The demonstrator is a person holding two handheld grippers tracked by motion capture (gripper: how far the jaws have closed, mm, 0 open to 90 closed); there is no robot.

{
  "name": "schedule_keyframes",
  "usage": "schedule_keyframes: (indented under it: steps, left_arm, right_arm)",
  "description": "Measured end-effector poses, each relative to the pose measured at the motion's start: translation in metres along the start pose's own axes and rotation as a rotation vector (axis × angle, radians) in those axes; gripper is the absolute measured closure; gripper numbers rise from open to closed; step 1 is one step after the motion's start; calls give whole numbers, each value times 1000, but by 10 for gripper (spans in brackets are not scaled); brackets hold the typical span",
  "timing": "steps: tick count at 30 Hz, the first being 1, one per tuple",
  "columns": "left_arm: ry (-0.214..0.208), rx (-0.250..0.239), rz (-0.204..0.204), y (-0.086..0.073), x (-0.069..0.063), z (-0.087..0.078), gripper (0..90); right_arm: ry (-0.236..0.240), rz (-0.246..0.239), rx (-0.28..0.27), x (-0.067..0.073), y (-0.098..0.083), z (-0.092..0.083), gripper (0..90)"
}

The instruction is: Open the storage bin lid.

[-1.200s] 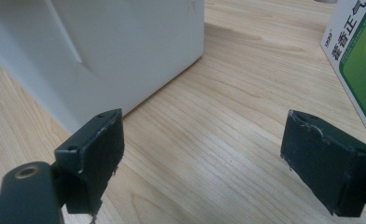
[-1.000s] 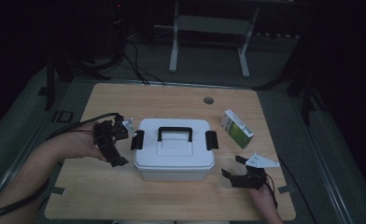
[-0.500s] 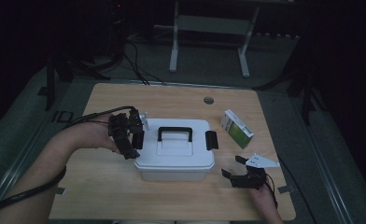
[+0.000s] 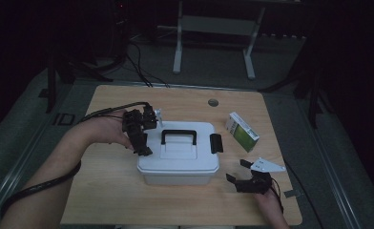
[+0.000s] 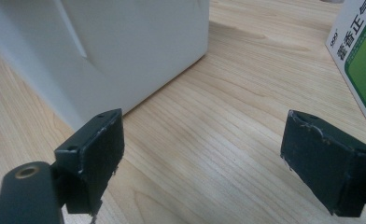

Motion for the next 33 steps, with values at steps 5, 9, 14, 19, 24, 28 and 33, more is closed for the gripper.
schedule_keyframes:
  steps: [5, 9, 14, 19, 24, 28, 33]
  left_arm:
    - [4, -5, 19, 15, 6, 0, 145]
    - [5, -30, 8, 23, 14, 0, 146]
    - [5, -20, 32, 32, 19, 6, 145]
    - [5, -18, 62, 45, 23, 7, 166]
    - [-2, -15, 95, 58, 26, 8, 202]
    - [1, -3, 129, 65, 28, 11, 245]
    - [-24, -5, 148, 72, 29, 15, 318]
  right_arm:
    - [3, 1, -3, 0, 0, 0, 132]
    - [8, 8, -9, 0, 0, -1, 132]
    - [10, 6, -8, 0, -1, -2, 132]
    - [12, 7, -9, 0, -1, -2, 132]
    - [16, 8, -10, 0, -1, -2, 132]
    - [19, 10, -14, -1, -1, -3, 132]
    - [21, 8, -12, -1, -1, -2, 132]
Point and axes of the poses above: each handheld gripper's, and its own axes: z roughly forward along the jaws, y roughly out of its top, x roughly to its left, the point moved 6 cm from there along z, roughly forward along the jaws, and after that the axes turned 11 degrees about z, right-handed, at the moved point
